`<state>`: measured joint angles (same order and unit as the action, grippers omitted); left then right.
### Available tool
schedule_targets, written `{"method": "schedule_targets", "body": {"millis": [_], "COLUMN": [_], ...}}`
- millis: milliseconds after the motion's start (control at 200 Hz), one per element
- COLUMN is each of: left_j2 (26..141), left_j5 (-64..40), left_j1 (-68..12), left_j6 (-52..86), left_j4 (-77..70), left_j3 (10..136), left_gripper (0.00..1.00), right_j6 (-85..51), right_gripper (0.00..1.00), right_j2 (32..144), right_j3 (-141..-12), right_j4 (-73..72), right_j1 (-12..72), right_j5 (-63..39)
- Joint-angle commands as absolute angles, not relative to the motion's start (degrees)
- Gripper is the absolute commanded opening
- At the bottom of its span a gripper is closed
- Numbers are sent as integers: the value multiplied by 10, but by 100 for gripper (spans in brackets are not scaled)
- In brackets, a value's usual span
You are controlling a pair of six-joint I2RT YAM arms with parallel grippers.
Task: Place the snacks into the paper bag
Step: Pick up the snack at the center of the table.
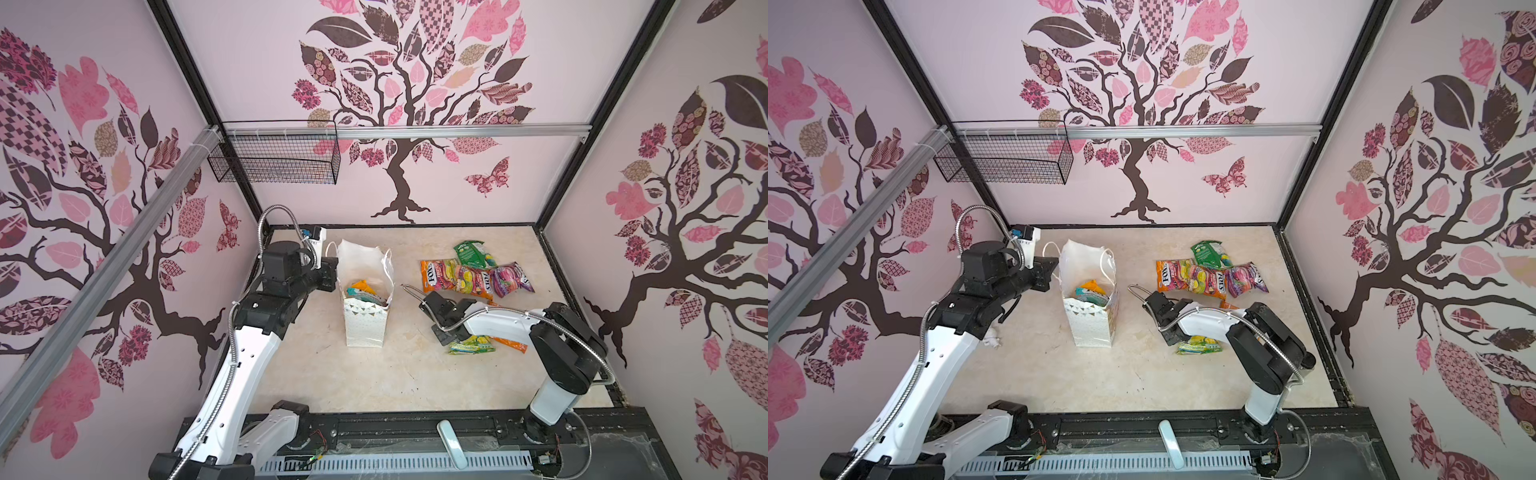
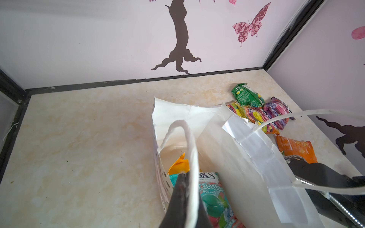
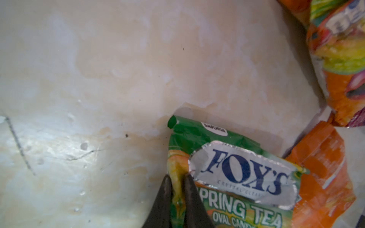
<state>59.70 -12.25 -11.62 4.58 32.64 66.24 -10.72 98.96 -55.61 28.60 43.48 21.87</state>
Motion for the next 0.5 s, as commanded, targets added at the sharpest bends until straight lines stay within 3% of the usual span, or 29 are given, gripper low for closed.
{"method": "schedule_targets", "body": {"millis": [0,60,495], "left_j2": [587,587,590], "left_j5": [-120,-120,-120], "left_j1": [-116,-116,-116], "left_j6": [43,42,43], "left_j4": [325,325,323], "left_j3": [653,652,652], "left_gripper": [0,0,0], "right_j6": [-111,-110,-110], "right_gripper": [4,0,0], "right_j2": [998,989,859], "right_j3": [-553,-556,-581], "right_j4": [296,296,294], "right_j1": [430,430,422], "right_j5": [186,180,108]}}
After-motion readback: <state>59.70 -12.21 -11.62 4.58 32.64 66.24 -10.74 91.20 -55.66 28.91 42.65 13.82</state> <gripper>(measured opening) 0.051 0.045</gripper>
